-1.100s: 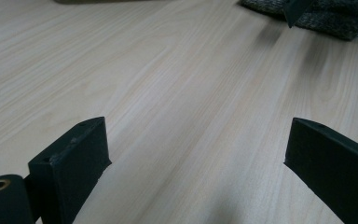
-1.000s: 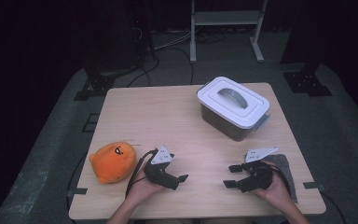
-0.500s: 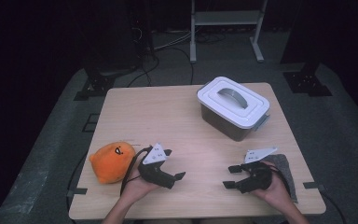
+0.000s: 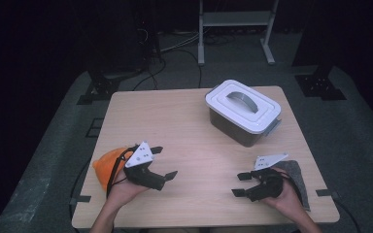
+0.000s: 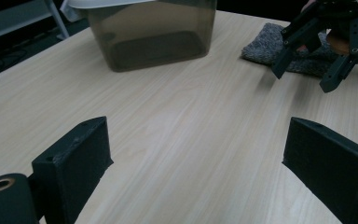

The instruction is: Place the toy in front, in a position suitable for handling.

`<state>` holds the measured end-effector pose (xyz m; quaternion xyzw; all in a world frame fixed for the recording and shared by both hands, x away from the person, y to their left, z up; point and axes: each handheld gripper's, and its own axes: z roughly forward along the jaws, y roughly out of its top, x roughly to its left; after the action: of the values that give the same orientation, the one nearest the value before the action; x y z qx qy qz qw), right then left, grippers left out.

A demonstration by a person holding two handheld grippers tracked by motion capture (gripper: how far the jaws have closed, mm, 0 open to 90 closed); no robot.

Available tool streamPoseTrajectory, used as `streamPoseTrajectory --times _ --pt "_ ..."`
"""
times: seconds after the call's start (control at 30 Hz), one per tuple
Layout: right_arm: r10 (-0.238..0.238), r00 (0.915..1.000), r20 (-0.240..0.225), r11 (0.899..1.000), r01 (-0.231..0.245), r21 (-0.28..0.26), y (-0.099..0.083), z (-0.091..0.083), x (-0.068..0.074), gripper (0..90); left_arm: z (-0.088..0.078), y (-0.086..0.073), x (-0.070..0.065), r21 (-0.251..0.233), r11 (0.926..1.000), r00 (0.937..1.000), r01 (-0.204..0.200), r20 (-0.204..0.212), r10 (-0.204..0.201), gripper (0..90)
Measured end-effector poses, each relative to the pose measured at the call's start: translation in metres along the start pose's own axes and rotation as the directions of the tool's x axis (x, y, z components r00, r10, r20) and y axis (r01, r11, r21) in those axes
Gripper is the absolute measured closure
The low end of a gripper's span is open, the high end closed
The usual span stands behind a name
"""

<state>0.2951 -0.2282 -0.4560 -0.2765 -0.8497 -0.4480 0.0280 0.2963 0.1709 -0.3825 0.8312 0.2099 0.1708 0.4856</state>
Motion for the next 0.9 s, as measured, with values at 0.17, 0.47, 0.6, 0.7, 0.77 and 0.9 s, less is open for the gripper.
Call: streamPoseTrajectory --times 0.17,0.47,0.6,0.7,0.77,0.9 --pt "0.001 1.0000 -0.002 1.000 -0.001 0.002 0.000 0.000 0.000 27.4 -0.019 -0.002 0.011 -0.010 0.9999 0.9993 0.012 -0.034 -0.013 6.7" --pt "0.003 1.0000 -0.008 1.000 -0.003 0.004 0.000 0.001 0.000 27.4 -0.034 -0.006 0.019 -0.013 0.9999 0.9995 0.011 -0.031 -0.011 6.7" --pt "0.003 0.9999 -0.011 1.000 -0.003 0.007 0.000 0.002 0.000 27.4 -0.041 -0.007 0.023 -0.013 0.9999 0.9994 0.011 -0.032 -0.011 6.7" --pt "0.001 0.9999 -0.013 1.000 -0.001 0.005 0.000 0.001 0.000 27.4 -0.047 -0.008 0.025 -0.013 0.9998 0.9993 0.012 -0.035 -0.013 6.7" --pt "-0.001 0.9999 -0.013 1.000 0.001 0.006 0.000 0.002 0.000 27.4 -0.051 -0.009 0.027 -0.015 0.9998 0.9990 0.014 -0.041 -0.015 6.7" --pt "-0.001 0.9999 -0.014 1.000 0.001 0.008 0.000 0.002 0.001 27.4 -0.059 -0.011 0.031 -0.020 0.9997 0.9983 0.017 -0.056 -0.019 6.7"
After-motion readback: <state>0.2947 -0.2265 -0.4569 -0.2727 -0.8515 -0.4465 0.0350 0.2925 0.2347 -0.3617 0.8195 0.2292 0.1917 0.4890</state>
